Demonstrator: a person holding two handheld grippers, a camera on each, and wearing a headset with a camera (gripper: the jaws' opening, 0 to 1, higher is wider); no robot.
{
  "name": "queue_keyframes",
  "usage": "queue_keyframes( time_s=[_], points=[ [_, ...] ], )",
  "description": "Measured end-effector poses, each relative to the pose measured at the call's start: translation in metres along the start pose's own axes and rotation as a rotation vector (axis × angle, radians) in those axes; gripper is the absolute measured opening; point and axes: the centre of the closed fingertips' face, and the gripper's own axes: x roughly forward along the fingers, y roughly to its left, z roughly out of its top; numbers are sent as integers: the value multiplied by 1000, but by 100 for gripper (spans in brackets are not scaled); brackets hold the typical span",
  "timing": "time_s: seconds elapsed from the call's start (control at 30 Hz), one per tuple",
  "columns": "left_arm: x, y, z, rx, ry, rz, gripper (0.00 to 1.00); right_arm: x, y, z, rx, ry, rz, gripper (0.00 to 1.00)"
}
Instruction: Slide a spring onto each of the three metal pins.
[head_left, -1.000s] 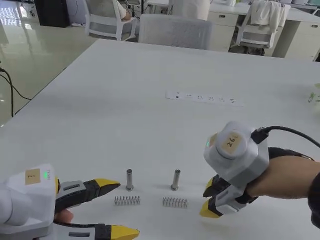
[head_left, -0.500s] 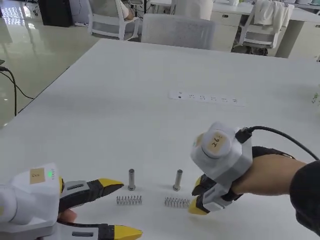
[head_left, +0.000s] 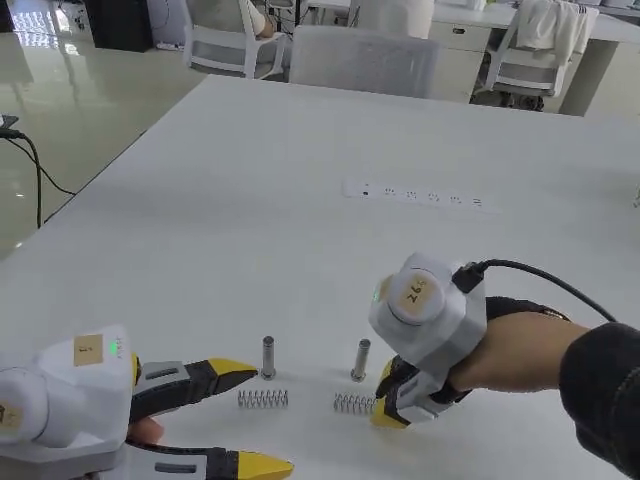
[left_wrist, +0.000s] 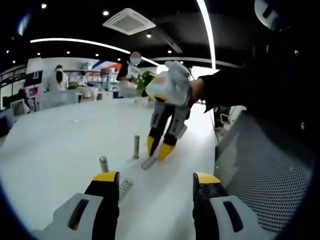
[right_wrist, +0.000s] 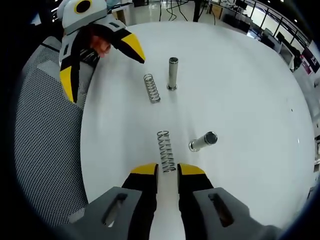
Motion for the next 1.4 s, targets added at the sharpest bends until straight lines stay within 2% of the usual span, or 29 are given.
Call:
queue_keyframes(
  time_s=[0.23,0.5,0.63,0.93,1.13,1.4],
  points=[
    [2,-2,0,2,2,-8,53,3,1,-1,-34,11,1,9],
    [5,-5,0,7,7,-23,52,-1,2,-1,-56,10,-9,8],
    [7,-6,1,11,8,-30,51,-9,5,1,-57,4,-6,8],
    [14,-10,5,30,12,-55,47,-33,18,16,-43,-50,30,8],
    [18,-10,8,38,10,-71,43,-46,33,28,-78,-76,58,8],
    [20,-13,13,54,9,-97,34,-55,43,40,-118,-96,77,8]
  ],
)
